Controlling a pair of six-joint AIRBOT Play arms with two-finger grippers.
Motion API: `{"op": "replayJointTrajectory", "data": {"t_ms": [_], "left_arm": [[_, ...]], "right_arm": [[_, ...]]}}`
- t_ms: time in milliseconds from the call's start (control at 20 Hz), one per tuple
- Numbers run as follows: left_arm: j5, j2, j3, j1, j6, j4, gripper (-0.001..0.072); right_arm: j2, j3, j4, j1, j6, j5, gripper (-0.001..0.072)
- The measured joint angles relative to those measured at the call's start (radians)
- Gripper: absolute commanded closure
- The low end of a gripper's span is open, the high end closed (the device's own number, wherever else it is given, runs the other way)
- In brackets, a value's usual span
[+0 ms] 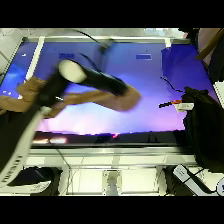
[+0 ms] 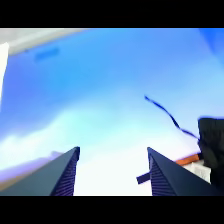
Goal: Fold the clothes and pants, and hang the long-sleeved shirts on hangers.
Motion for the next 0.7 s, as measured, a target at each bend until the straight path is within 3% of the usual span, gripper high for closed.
{"op": "replayJointTrajectory", "data": {"t_ms": [50,100,250,350,550,700], "left_arm": [[0.031,-0.036,0.0,-0.068,0.0,0.002,0.0153],[0.068,-0.067,0.002,-0.121,0.0,0.017,-0.0004],[0.13,-0.094,0.016,-0.145,-0.024,0.143,-0.0002],[0.095,-0.05,0.025,-0.06,-0.105,0.296,-0.0001],[-0.101,0.051,0.031,0.267,-0.293,0.6,-0.0001],[-0.199,0.062,0.031,0.578,-0.359,0.639,0.0]], "right_arm": [[-0.019,-0.003,-0.005,0.002,-0.002,0.007,0.0232],[-0.037,-0.005,-0.01,0.008,-0.003,0.013,0.0232],[-0.08,-0.019,-0.015,0.048,-0.023,0.022,0.0232],[-0.095,-0.053,-0.017,0.084,-0.038,0.024,0.0232],[-0.108,-0.164,-0.02,0.18,-0.053,0.029,0.026],[-0.111,-0.243,-0.025,0.292,-0.057,0.031,0.026]]}}
